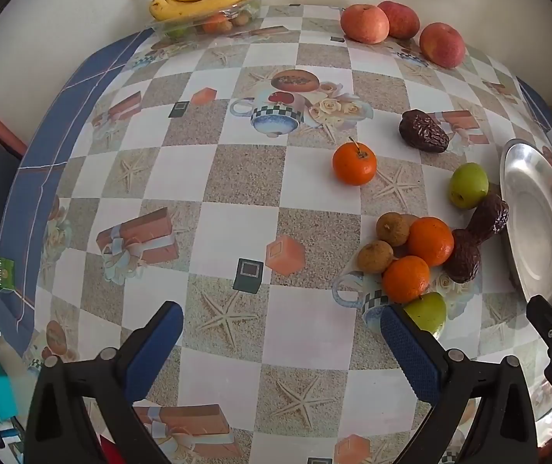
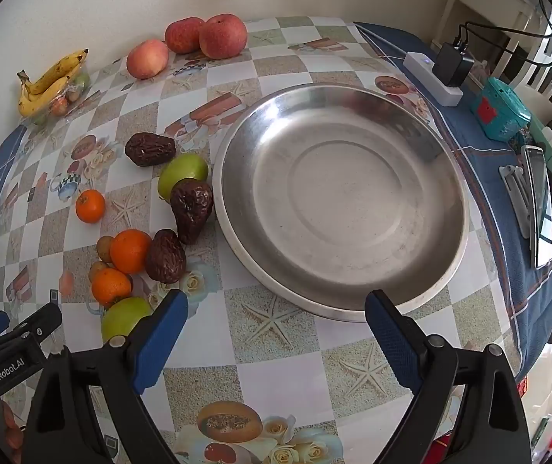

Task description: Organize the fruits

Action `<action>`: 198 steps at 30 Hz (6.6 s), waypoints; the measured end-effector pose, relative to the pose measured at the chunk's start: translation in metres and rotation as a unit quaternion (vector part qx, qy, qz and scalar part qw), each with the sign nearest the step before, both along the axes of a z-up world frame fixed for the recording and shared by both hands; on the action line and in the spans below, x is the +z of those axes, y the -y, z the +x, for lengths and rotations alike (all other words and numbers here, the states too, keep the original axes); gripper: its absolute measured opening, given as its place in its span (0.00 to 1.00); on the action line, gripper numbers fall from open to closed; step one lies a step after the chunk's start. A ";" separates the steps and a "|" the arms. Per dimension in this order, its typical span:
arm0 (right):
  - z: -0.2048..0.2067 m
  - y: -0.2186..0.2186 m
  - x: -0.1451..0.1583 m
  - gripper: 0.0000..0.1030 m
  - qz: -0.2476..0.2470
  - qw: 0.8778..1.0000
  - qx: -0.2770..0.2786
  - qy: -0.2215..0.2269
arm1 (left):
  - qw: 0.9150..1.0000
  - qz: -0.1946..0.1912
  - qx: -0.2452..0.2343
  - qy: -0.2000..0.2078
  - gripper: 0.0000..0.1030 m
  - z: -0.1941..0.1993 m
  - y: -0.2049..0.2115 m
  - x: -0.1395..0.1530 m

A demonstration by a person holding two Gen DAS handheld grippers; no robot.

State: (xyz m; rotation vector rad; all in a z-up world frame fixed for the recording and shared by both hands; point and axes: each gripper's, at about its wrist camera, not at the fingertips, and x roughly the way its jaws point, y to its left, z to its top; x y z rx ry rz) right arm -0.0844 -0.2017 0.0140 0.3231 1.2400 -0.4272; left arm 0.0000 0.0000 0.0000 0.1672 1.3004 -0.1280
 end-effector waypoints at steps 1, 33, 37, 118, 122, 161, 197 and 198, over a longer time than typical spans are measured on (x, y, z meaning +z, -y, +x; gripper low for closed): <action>0.000 0.000 0.000 0.90 0.000 1.000 0.000 0.000 | 1.000 0.000 0.000 0.000 1.00 0.000 0.000 0.000; 0.000 -0.001 -0.001 0.90 -0.001 1.000 0.001 0.000 | 1.000 -0.001 0.001 0.002 1.00 -0.001 -0.002 -0.002; 0.000 -0.001 -0.001 0.90 -0.001 1.000 0.001 0.000 | 1.000 -0.001 0.000 0.002 1.00 -0.001 -0.002 -0.001; 0.030 -0.053 -0.053 0.48 0.123 0.987 0.079 -0.059 | 0.987 -0.152 0.019 -0.053 0.80 0.031 0.003 -0.037; 0.026 -0.038 -0.055 0.48 0.155 0.985 0.060 -0.053 | 0.978 -0.195 0.013 -0.068 0.59 0.026 0.015 -0.036; 0.019 -0.021 -0.009 0.48 0.111 0.993 0.039 0.031 | 0.968 -0.250 -0.014 -0.024 0.32 0.012 0.021 0.005; 0.041 0.112 -0.019 0.49 0.022 0.987 -0.143 0.076 | 0.959 -0.200 -0.196 0.035 0.35 0.020 0.182 0.002; 0.042 0.112 -0.019 0.49 0.023 0.987 -0.141 0.076 | 0.958 -0.204 -0.197 0.033 0.36 0.019 0.181 0.002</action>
